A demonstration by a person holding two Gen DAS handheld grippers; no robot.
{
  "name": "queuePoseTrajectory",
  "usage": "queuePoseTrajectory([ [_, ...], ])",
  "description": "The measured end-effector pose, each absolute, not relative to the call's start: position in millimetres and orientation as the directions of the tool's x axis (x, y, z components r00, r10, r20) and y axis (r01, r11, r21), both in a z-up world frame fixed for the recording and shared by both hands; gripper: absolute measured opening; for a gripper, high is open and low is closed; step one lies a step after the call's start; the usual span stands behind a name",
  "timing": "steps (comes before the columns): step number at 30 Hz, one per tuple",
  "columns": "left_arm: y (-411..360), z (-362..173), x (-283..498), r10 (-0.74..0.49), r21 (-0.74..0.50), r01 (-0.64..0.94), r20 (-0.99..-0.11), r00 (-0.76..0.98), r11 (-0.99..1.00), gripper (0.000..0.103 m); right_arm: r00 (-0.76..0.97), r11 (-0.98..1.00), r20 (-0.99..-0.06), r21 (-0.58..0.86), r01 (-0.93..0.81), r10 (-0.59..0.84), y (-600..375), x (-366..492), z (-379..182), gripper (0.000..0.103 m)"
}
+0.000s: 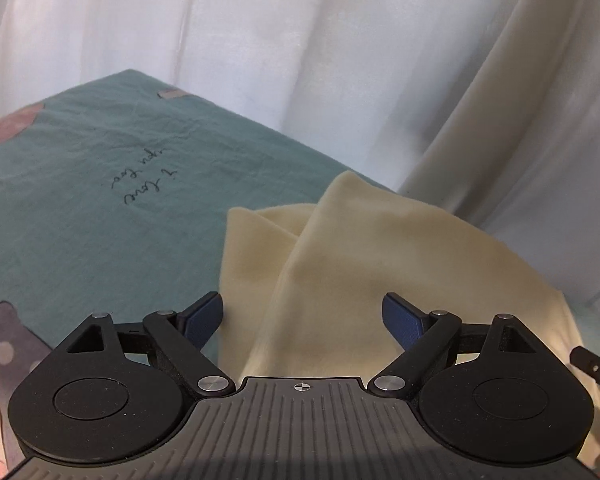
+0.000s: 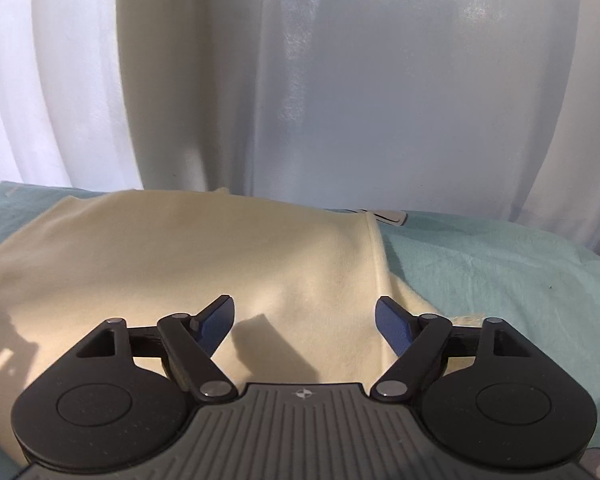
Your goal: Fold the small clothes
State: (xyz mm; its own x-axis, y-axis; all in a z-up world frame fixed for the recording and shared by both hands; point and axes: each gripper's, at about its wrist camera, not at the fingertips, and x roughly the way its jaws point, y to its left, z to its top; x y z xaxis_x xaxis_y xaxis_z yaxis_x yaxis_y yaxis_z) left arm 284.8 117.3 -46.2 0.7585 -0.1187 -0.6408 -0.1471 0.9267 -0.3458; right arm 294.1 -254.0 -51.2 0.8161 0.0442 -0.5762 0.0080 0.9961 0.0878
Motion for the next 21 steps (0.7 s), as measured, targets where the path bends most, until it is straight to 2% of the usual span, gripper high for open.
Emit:
queuePoseTrajectory([
  [1, 130, -48, 277, -0.172, -0.419, -0.146, -0.632, 0.756, 0.896, 0.091, 0.828, 0.988, -0.551, 0.156, -0.019, 0.103, -256, 281, -47, 0.098],
  [3, 148, -51, 268, -0.243, -0.516, -0.150, -0.615, 0.751, 0.843, 0.091, 0.830, 0.952, -0.511, 0.295, -0.077, 0.226, -260, 261, -42, 0.099],
  [5, 162, -53, 263, -0.276, -0.561, -0.155, -0.606, 0.746, 0.813, 0.091, 0.805, 0.874, -0.458, 0.464, -0.145, 0.377, -263, 245, -39, 0.099],
  [8, 174, -55, 264, -0.312, -0.585, -0.144, -0.606, 0.732, 0.798, 0.086, 0.773, 0.795, -0.427, 0.586, -0.159, 0.469, -257, 236, -40, 0.099],
  [12, 180, -64, 282, -0.370, -0.599, -0.129, -0.634, 0.679, 0.790, 0.069, 0.740, 0.802, -0.482, 0.583, -0.129, 0.470, -242, 231, -47, 0.099],
  [13, 179, -66, 286, -0.381, -0.595, -0.121, -0.644, 0.664, 0.795, 0.061, 0.738, 0.806, -0.486, 0.576, -0.133, 0.469, -240, 231, -49, 0.099],
  [14, 178, -66, 289, -0.381, -0.586, -0.110, -0.647, 0.661, 0.803, 0.059, 0.737, 0.813, -0.495, 0.568, -0.127, 0.460, -238, 229, -50, 0.098],
  [18, 176, -66, 302, -0.401, -0.571, -0.082, -0.663, 0.632, 0.817, 0.051, 0.729, 0.834, -0.529, 0.542, -0.102, 0.433, -232, 226, -51, 0.087],
  [19, 176, -68, 305, -0.414, -0.576, -0.076, -0.667, 0.620, 0.814, 0.041, 0.728, 0.845, -0.540, 0.526, -0.098, 0.421, -232, 223, -50, 0.085],
  [21, 177, -70, 307, -0.420, -0.577, -0.067, -0.665, 0.618, 0.814, 0.033, 0.725, 0.862, -0.560, 0.498, -0.092, 0.401, -230, 222, -49, 0.083],
])
